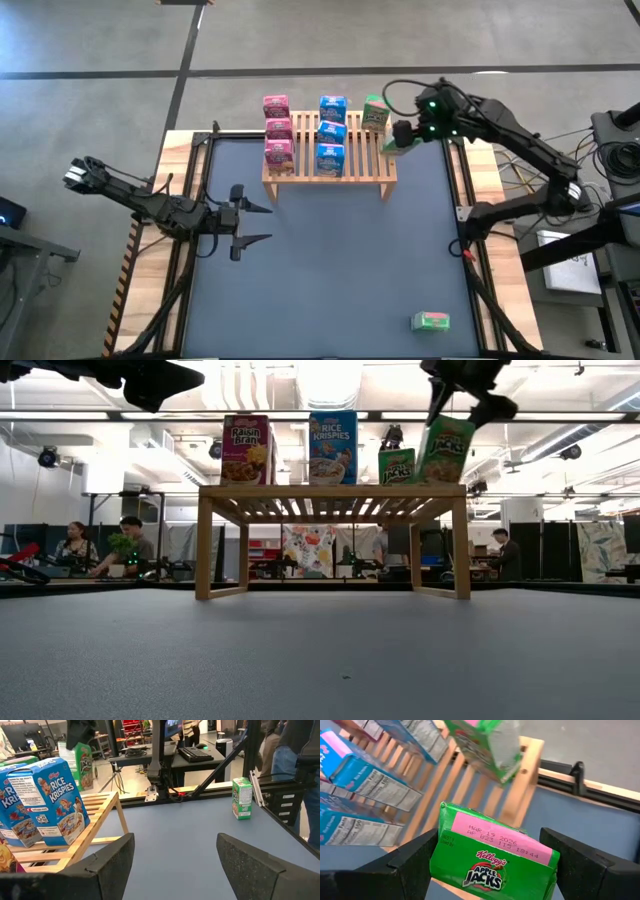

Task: Stack cereal on shelf
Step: Put the top green cereal box on the shelf aligned with the other green cereal box

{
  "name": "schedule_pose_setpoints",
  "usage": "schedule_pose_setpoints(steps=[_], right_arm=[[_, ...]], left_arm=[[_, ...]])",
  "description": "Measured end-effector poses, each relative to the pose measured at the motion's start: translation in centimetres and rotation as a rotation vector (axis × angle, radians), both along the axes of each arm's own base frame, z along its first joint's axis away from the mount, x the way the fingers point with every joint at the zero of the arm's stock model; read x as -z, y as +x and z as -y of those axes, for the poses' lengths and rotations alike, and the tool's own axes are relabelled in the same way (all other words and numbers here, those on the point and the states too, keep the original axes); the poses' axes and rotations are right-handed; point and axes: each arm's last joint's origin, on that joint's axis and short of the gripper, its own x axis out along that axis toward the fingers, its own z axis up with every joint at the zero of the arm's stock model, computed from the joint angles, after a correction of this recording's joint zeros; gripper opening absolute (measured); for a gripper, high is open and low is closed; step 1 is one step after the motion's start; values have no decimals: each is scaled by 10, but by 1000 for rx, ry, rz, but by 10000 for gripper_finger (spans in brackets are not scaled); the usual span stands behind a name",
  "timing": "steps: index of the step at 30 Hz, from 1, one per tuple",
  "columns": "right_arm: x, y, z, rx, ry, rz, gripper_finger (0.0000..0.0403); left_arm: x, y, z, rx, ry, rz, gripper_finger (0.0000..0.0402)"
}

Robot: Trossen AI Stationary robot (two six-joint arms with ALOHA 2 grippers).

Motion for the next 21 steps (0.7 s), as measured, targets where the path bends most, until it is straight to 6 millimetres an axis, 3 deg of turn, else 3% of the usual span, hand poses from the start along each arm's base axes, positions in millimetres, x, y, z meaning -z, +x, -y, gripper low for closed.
schedule_pose_setpoints(steps=[9, 21], right_arm=[[-2, 34, 15, -26, 9, -15, 322], [3, 64, 32, -35, 37, -69, 322]], left_arm=[[0, 0, 0, 0, 0, -1, 265], [2, 0, 0, -1, 1, -23, 265]])
